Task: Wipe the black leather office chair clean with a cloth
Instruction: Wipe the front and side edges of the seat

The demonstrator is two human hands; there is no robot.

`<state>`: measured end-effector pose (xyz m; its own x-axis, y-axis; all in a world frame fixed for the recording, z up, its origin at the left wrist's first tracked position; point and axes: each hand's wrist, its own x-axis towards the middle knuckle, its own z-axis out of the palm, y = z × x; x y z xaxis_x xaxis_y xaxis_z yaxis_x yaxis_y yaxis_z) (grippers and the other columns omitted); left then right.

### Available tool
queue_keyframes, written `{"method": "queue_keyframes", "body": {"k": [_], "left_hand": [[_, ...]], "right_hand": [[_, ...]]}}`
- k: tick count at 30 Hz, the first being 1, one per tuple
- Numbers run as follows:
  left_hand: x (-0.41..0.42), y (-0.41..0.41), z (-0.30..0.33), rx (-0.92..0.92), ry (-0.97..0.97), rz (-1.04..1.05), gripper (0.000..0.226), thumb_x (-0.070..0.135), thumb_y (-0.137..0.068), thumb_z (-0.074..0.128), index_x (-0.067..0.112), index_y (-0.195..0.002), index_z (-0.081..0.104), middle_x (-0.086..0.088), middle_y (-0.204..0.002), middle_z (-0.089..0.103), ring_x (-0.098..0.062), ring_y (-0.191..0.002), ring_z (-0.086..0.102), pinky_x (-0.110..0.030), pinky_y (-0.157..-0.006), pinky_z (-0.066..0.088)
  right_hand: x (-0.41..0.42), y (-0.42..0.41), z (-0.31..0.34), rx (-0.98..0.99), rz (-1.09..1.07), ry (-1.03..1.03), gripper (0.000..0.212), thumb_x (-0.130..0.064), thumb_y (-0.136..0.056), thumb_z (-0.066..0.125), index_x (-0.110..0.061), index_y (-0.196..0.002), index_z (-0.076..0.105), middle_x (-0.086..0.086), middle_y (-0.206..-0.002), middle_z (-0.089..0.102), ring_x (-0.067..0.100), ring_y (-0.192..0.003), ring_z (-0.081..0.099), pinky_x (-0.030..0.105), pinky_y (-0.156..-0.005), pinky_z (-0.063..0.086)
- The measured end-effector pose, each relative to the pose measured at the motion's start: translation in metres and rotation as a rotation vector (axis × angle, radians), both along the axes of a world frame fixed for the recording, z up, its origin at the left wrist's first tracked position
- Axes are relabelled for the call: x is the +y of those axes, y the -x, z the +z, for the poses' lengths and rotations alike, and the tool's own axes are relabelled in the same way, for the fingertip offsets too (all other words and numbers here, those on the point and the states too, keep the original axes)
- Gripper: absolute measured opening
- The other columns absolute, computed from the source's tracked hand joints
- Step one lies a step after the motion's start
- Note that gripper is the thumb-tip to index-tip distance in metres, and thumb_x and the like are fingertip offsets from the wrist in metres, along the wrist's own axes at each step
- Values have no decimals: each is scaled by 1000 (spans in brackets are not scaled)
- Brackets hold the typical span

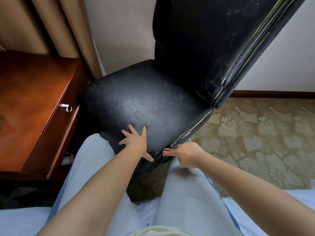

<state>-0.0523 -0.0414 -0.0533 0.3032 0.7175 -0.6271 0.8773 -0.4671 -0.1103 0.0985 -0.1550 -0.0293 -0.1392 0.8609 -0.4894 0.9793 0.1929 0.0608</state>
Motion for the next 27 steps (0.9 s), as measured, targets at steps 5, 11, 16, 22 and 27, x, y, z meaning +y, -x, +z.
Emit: {"method": "queue_keyframes", "body": {"k": [5, 11, 16, 22, 27], "left_hand": [[-4, -1, 0, 28, -28, -33, 135, 70, -65, 72, 21, -150, -21, -29, -153, -20, -52, -141, -7, -65, -108, 24], [-10, -20, 0, -82, 23, -256, 131, 62, -69, 75, 20, -151, -19, -9, -156, -27, -42, -143, -19, -70, -105, 24], [-15, -19, -9, -90, -21, -250, 131, 70, -68, 69, 20, -150, -20, -11, -155, -29, -44, -141, -21, -71, -104, 22], [-15, -21, -5, -60, -41, -291, 131, 71, -68, 68, 18, -151, -19, -14, -157, -24, -47, -142, -15, -69, -102, 29], [-15, -21, -5, -48, -62, -298, 131, 70, -68, 68, 17, -150, -19, -16, -157, -23, -48, -141, -14, -68, -102, 30]], "right_hand": [[2, -6, 3, -69, -44, -29, 62, -11, -96, 32, -45, -146, 20, 4, -122, 54, 25, -108, 53, 27, -73, 35], [-4, -6, -13, 26, -101, -48, 57, -18, -98, 31, -50, -144, 22, 4, -117, 56, 25, -105, 56, 29, -74, 38], [-7, -6, -18, 30, -145, -84, 55, -20, -97, 32, -47, -144, 23, 7, -114, 57, 28, -106, 54, 32, -78, 43], [-6, -10, -23, 49, -147, -116, 54, -20, -98, 31, -49, -143, 23, 8, -114, 57, 27, -104, 55, 31, -73, 40], [-9, -6, -20, 37, -96, -128, 55, -19, -98, 31, -45, -145, 20, 8, -114, 55, 28, -105, 53, 32, -73, 37]]}}
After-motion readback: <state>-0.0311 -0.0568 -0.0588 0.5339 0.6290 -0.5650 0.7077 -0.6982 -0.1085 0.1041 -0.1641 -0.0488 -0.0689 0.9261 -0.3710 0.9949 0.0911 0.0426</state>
